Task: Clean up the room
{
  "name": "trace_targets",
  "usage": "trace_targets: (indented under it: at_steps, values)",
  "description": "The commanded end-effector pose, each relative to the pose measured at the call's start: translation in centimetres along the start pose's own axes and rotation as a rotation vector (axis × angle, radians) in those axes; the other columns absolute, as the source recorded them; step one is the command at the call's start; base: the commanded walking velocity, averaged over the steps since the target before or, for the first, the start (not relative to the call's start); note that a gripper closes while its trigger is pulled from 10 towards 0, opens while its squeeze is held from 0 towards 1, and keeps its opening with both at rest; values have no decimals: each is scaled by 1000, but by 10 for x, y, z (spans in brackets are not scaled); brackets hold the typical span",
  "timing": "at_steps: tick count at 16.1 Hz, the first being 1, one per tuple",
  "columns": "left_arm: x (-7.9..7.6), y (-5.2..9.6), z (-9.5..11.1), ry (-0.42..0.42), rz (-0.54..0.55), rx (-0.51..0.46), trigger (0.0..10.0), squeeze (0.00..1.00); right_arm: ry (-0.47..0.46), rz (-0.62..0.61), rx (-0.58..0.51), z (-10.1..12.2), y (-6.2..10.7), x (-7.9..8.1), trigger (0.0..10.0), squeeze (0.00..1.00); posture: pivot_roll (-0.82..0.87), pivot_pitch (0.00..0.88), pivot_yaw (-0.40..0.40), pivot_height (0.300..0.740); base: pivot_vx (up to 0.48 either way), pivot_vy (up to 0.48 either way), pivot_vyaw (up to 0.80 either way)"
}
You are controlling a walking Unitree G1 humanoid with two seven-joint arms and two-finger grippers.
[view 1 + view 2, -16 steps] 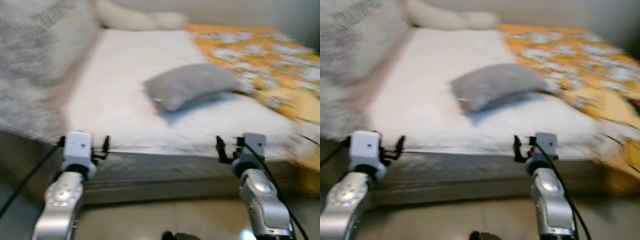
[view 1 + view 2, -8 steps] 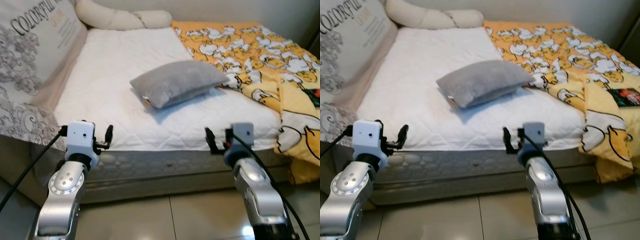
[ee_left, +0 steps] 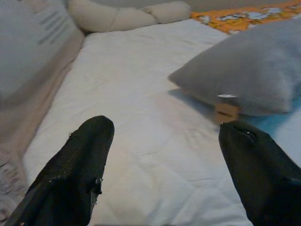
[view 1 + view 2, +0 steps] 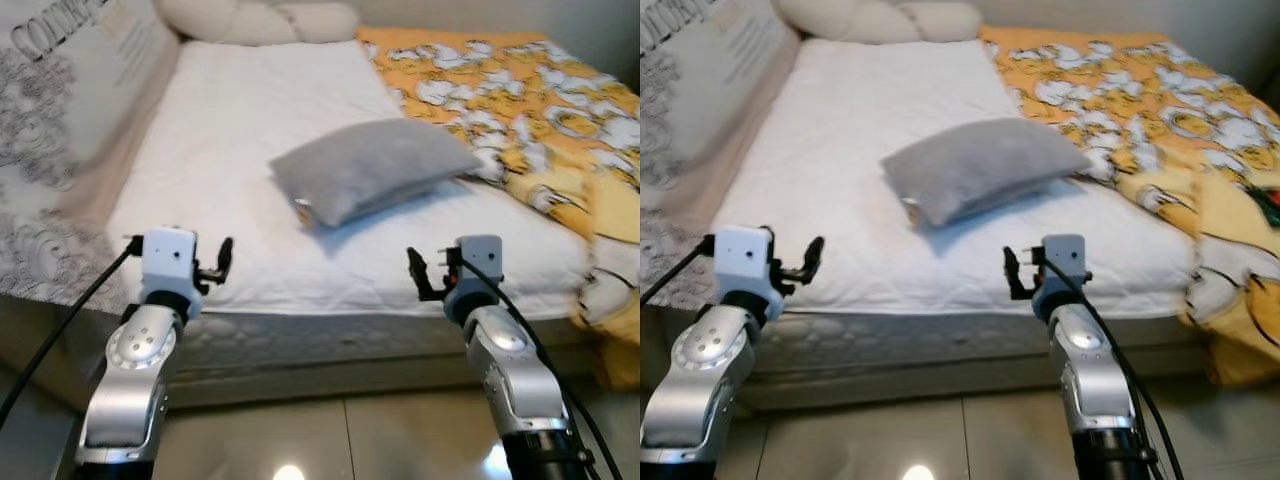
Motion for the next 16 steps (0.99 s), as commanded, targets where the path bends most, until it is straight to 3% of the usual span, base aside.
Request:
trace_targets:
  at_steps: [1, 16]
  values:
    - [4, 0, -5, -3, 2, 17, 10000, 0, -12, 3, -19, 5, -2, 3, 10000, 0, 59, 0, -26, 740, 319, 0, 0]
    - [2, 1, -9, 21, -10, 23, 10000, 0, -16, 3, -17, 3, -3, 5, 10000, 0, 58, 0, -27, 740, 313, 0, 0]
Point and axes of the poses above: a point about 5 cm out from each wrist's last joint towards the gripper, its own y axis pointing back from the gripper into the wrist, its own z axis along the axis of the wrist's last joint, x = y × z, the point moved 3 cm from there along -y, pointing out of the wrist towards the gripper, and after that the axes turned 8 degrees about -y, right-handed, at the moved point
